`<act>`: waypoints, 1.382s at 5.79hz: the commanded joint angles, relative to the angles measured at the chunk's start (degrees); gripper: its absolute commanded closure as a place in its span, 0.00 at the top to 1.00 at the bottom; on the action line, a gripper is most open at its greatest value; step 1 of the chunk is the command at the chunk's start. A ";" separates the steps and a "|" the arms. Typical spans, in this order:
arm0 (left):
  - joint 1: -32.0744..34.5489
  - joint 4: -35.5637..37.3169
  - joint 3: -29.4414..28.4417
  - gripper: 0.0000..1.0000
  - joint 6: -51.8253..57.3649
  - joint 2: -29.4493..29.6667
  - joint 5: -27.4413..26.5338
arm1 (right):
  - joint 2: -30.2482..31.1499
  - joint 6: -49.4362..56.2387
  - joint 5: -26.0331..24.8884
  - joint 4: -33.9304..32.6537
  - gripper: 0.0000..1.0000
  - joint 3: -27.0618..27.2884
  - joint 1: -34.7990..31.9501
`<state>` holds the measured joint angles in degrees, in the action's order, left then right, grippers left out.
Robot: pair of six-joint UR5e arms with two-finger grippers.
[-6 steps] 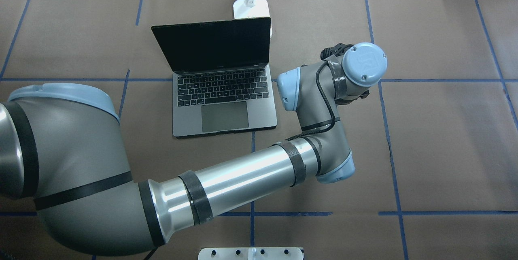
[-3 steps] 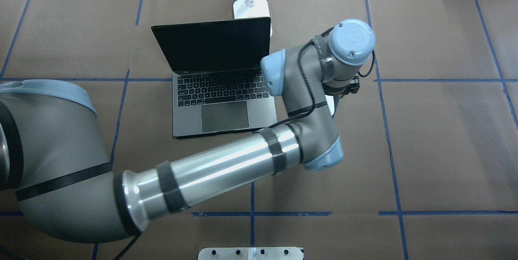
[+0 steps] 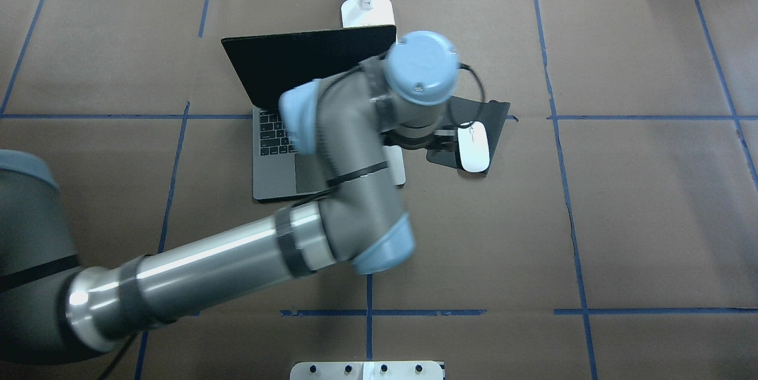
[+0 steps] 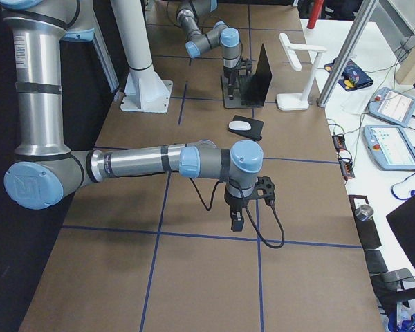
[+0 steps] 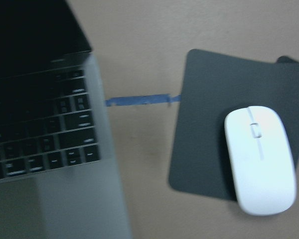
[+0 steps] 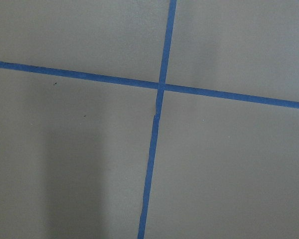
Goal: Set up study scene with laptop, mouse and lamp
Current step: 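Release the mouse and withdraw the left arm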
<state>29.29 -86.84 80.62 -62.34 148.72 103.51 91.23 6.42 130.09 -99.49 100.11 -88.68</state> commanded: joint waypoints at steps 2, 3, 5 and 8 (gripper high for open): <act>7.75 5.45 19.18 1.00 17.01 -18.24 6.48 | 0.00 0.00 -0.01 -0.09 1.00 -0.35 0.35; 12.49 5.54 23.14 1.00 25.34 -24.38 10.97 | 0.09 0.08 -0.01 0.00 1.00 -1.05 0.61; 25.48 5.54 26.25 1.00 44.31 -35.56 19.32 | 4.45 0.00 0.08 6.81 1.00 -1.14 0.62; 38.25 5.63 26.25 1.00 57.43 -48.31 23.39 | 5.71 -0.09 0.17 8.09 1.00 -0.97 0.62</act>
<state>63.45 -81.30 106.83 -10.43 104.74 125.37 96.89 6.33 130.25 -91.61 99.10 -88.07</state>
